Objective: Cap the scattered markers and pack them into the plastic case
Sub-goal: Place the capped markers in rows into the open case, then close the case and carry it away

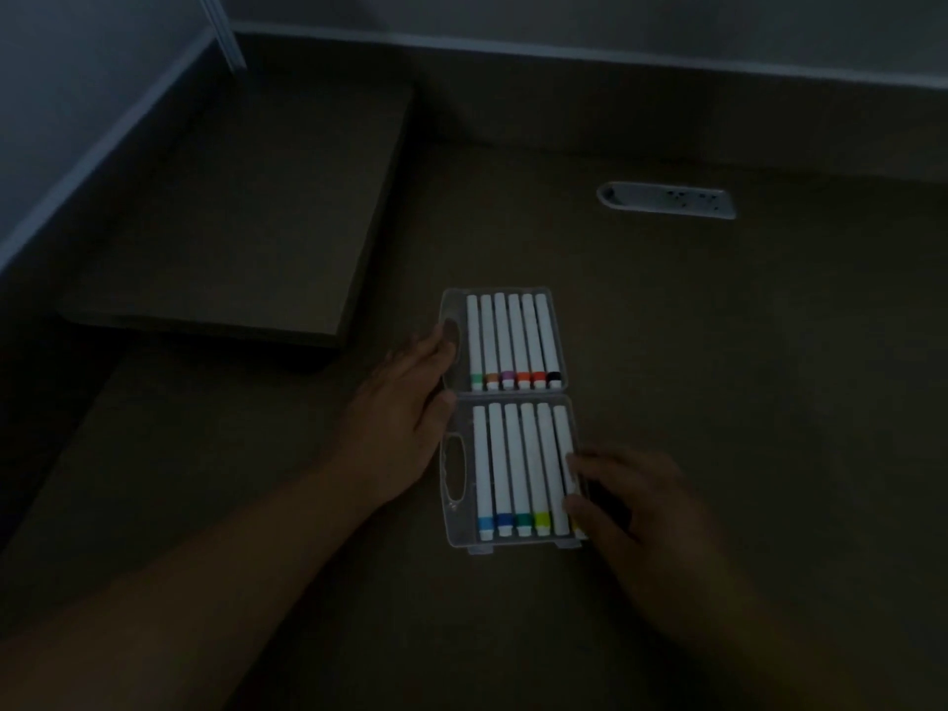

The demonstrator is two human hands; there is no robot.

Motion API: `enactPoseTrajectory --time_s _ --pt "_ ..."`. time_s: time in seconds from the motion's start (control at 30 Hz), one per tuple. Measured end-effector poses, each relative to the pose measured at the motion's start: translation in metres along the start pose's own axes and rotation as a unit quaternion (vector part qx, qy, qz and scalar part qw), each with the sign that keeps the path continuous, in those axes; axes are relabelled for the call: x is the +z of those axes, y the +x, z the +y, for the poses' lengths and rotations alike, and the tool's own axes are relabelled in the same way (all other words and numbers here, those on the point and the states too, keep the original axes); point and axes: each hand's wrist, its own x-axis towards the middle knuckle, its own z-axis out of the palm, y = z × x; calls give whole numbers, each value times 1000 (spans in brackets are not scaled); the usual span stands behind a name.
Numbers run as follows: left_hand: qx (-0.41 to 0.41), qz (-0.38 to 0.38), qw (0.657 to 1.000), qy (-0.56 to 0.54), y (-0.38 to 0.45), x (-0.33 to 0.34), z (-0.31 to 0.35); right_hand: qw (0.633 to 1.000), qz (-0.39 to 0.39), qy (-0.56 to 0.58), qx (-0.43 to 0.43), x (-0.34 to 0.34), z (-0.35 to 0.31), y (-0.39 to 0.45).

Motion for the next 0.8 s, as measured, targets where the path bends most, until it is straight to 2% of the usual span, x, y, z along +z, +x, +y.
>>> enactPoseTrajectory --time_s 0.13,0.27,0.37,0.53,0.8 --pt "-24 24 999 -3 11 1 7 999 8 -29 -29 4 3 -1" --pt "-72 63 995 39 29 0 17 997 -22 -66 -42 4 6 -2" --pt "-119 58 989 61 50 -1 22 994 -47 -89 -44 2 9 -4" --pt "-193 41 977 -86 68 -6 33 993 -15 -100 -64 9 17 -6" --pt "-222 24 929 -296 60 -27 33 994 11 -82 -69 13 17 -7"
